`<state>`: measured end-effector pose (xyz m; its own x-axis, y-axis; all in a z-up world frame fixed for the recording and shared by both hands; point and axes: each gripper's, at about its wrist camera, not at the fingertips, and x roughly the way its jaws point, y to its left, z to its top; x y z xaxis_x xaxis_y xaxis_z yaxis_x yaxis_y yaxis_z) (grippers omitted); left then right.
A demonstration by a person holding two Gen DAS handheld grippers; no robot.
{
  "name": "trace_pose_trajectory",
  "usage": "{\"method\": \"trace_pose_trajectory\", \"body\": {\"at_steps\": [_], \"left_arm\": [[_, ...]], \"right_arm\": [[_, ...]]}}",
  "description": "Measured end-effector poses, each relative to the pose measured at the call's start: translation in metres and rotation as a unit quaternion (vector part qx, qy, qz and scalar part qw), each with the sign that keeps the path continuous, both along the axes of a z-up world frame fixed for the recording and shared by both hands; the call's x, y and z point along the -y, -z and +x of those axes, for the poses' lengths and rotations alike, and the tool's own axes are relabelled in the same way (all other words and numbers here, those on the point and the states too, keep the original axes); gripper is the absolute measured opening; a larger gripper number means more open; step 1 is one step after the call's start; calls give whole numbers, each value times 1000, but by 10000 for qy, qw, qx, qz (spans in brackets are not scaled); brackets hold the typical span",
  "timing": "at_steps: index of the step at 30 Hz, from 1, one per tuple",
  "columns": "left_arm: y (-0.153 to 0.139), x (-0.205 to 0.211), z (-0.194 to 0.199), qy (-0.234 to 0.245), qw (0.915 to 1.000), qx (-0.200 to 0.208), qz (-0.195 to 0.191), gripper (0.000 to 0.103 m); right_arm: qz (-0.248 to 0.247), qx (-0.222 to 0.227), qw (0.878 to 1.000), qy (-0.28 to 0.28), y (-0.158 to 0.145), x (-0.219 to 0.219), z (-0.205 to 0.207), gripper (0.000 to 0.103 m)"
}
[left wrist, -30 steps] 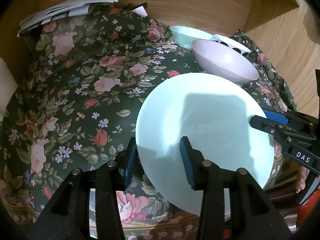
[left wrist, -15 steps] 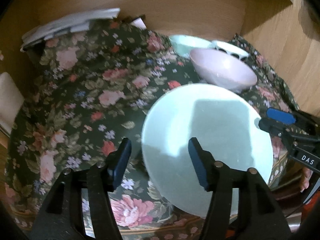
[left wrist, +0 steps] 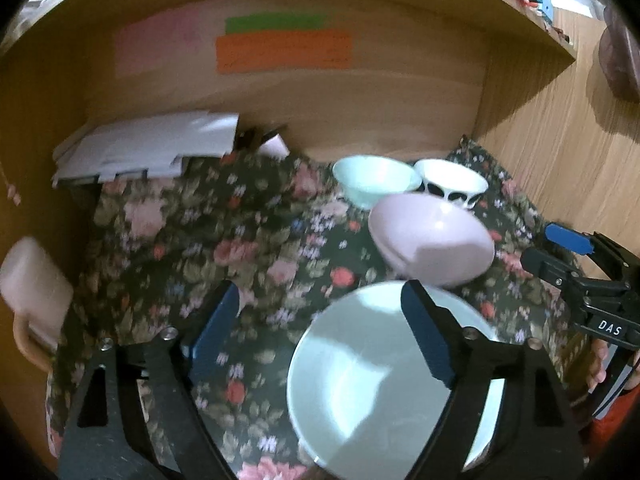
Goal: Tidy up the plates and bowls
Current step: 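Move both grippers to the pale pink bowl rim and close them, then lift the pale pink bowl and carry it toward the plate stack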
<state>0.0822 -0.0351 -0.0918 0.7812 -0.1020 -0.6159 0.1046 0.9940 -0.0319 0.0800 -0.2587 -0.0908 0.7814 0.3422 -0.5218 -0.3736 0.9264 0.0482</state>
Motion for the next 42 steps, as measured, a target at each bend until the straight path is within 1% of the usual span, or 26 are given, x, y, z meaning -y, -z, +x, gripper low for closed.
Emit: {"method": "trace_pose_trajectory", "body": {"at_steps": [5, 8, 11, 15, 20, 21, 22, 23, 25, 27, 28, 29, 30, 31, 34, 37, 41, 42], "left_arm": [[-3, 14, 27, 36, 10000, -25, 59, 87], [2, 23, 46, 141, 9997, -180, 70, 87], [7, 31, 67, 251, 9989, -397, -9, 87], [16, 40, 90, 322, 9980, -548, -6, 87], [38, 48, 120, 374, 9950, -924, -50, 87], [42, 50, 125, 397, 9941, -1004, -47, 85], [46, 50, 128, 410, 9935, -1060, -41, 80], [51, 51, 133, 423, 9923, -1160, -35, 73], [57, 52, 139, 470, 9903, -1306, -48, 67], [64, 53, 144, 544, 9880, -1444, -96, 61], [65, 54, 146, 562, 9873, -1481, -97, 57], [67, 55, 147, 596, 9866, -1516, -95, 52], [69, 57, 148, 643, 9857, -1555, -91, 49], [70, 58, 149, 671, 9850, -1587, -89, 44], [73, 60, 151, 787, 9827, -1669, -156, 34], [74, 66, 150, 928, 9817, -1656, -115, 23], [74, 75, 146, 926, 9839, -1518, 167, 23], [74, 75, 145, 922, 9840, -1515, 184, 23]], "right_arm": [[54, 48, 9999, 99, -4, 7, 19, 75], [85, 19, 9998, 163, -3, 11, 31, 75], [103, -64, 9996, 260, 2, 16, 46, 75], [82, -308, 9990, 325, 15, 18, 69, 75], [200, -743, 9964, 356, 37, 22, 91, 74], [211, -848, 9956, 337, 42, 22, 95, 73], [214, -929, 9949, 320, 47, 21, 98, 66], [179, -988, 9945, 309, 51, 20, 100, 61], [87, -1127, 9933, 254, 57, 17, 103, 55], [87, -1260, 9918, 192, 63, 15, 104, 51], [100, -1318, 9911, 156, 65, 14, 105, 47], [102, -1372, 9904, 95, 67, 13, 105, 38], [100, -1416, 9899, 43, 69, 12, 106, 35], [127, -1443, 9895, -1, 70, 11, 107, 32], [148, -1387, 9902, -2, 69, 10, 106, 30], [186, -1357, 9906, 31, 69, 10, 106, 28], [266, -1371, 9902, 92, 69, 13, 106, 25], [263, -1359, 9903, 111, 69, 13, 106, 25]]}}
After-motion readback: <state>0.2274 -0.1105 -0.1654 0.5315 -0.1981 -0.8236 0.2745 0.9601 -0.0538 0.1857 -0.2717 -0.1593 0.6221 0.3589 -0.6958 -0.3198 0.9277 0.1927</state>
